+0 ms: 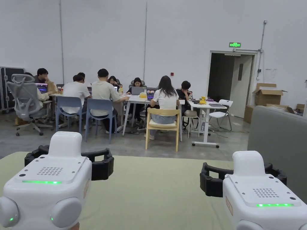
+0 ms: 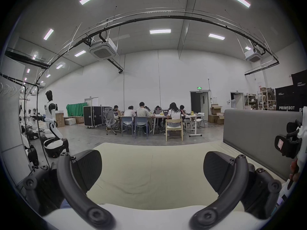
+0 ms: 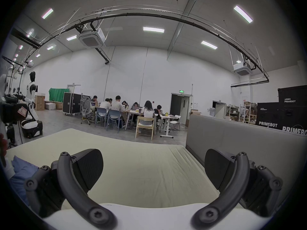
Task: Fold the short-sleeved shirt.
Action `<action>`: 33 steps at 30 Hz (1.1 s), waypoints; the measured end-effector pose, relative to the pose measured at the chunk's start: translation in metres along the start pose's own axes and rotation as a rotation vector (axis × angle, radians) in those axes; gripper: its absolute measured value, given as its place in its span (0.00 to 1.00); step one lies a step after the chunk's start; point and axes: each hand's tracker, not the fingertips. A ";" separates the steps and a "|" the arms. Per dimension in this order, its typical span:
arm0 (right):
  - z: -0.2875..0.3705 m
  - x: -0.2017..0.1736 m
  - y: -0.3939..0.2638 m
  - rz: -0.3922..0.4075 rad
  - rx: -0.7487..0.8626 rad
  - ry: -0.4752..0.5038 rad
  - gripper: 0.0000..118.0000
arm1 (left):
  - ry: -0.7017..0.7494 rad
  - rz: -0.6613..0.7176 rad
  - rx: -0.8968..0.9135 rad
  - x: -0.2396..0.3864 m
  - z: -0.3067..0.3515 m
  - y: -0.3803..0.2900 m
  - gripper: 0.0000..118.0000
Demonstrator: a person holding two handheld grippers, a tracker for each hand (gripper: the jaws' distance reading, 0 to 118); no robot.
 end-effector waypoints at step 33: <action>-0.001 -0.007 0.002 -0.018 0.006 0.056 1.00 | 0.009 0.008 -0.009 -0.003 0.005 -0.012 1.00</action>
